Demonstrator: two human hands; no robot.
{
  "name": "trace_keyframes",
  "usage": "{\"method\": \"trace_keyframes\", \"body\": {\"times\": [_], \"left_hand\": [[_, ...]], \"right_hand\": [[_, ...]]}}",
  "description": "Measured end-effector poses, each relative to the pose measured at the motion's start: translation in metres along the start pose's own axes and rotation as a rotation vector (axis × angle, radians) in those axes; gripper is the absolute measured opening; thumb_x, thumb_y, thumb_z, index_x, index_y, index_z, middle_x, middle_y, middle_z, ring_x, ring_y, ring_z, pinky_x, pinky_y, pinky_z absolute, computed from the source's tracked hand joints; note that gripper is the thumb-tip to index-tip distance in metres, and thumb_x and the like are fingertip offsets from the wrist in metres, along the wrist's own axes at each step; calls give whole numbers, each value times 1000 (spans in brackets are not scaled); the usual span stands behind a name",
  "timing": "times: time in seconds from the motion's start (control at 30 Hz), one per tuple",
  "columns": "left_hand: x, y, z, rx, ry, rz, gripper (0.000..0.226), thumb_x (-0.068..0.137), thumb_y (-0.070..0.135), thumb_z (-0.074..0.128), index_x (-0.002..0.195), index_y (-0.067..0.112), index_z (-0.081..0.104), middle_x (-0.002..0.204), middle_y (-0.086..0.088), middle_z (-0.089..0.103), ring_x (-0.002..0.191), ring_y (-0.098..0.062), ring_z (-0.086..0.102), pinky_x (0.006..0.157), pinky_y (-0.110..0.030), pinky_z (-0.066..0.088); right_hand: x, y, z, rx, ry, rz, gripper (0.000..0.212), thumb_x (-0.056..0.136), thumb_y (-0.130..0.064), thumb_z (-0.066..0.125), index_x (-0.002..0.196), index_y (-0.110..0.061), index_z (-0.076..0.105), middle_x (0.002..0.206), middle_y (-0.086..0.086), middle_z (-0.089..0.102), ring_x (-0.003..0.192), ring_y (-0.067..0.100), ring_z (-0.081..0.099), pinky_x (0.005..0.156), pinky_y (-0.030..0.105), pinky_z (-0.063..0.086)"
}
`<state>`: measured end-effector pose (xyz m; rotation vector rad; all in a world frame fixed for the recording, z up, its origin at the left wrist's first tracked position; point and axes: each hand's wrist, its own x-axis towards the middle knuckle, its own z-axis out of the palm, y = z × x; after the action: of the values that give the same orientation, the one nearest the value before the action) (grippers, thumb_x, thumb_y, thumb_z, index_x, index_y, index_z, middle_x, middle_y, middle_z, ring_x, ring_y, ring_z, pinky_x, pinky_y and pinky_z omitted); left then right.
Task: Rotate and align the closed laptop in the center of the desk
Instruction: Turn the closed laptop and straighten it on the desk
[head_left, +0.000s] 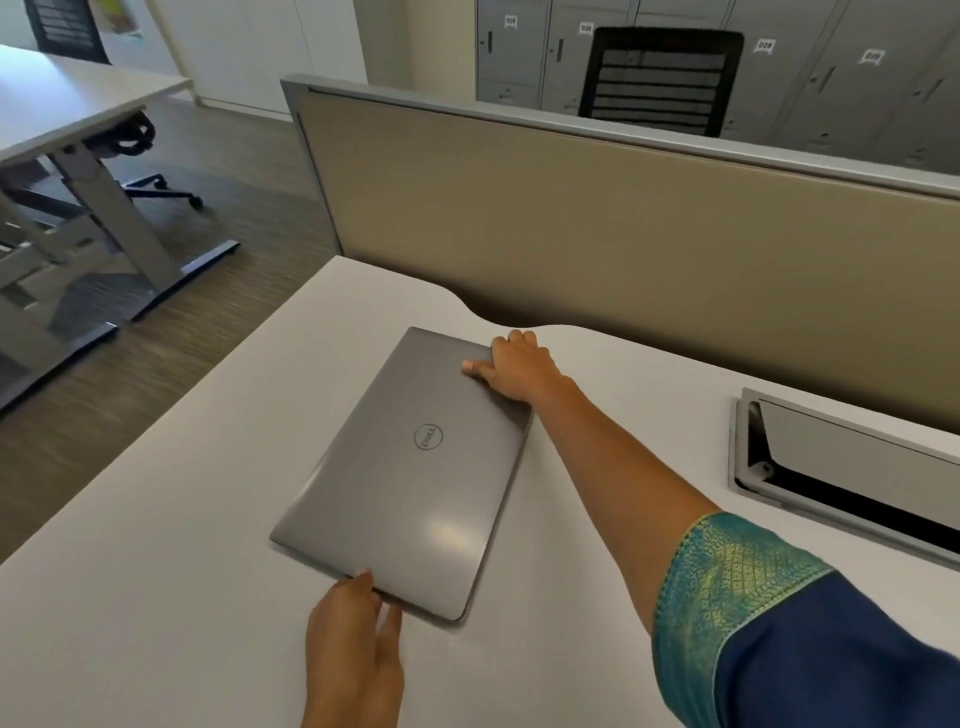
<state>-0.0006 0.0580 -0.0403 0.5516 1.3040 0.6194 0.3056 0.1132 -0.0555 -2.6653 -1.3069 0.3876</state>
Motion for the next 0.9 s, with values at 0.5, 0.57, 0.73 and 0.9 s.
{"method": "trace_keyframes", "body": {"times": [0.5,0.57,0.73,0.9], "left_hand": [[-11,-4,-39,350,-27,8,32,92,-4,52,123,-10,56,115,-23,65,96,-34,61,94,-41,47],[-23,-17,-37,382,-51,6,33,90,-7,53,123,-11,56,119,-25,64,96,-34,62,96,-42,47],[-61,-57,-29,458,-134,26,30,89,-7,56,119,-9,60,108,-22,68,87,-33,65,91,-40,49],[-104,-102,-14,571,-232,23,30,90,-5,55,120,-6,60,107,-20,68,87,-31,65,87,-37,50]], "right_hand": [[-172,92,19,413,35,305,72,72,-72,58,108,-9,52,109,10,61,96,27,58,73,33,45],[-206,107,19,464,83,360,67,72,-69,61,102,-9,52,105,9,59,91,25,57,69,33,45],[-297,154,20,549,202,493,63,70,-66,65,95,-9,54,101,9,58,91,25,56,70,32,45],[-394,201,23,602,292,637,71,70,-66,66,110,-8,56,107,8,57,99,25,56,83,36,49]]}}
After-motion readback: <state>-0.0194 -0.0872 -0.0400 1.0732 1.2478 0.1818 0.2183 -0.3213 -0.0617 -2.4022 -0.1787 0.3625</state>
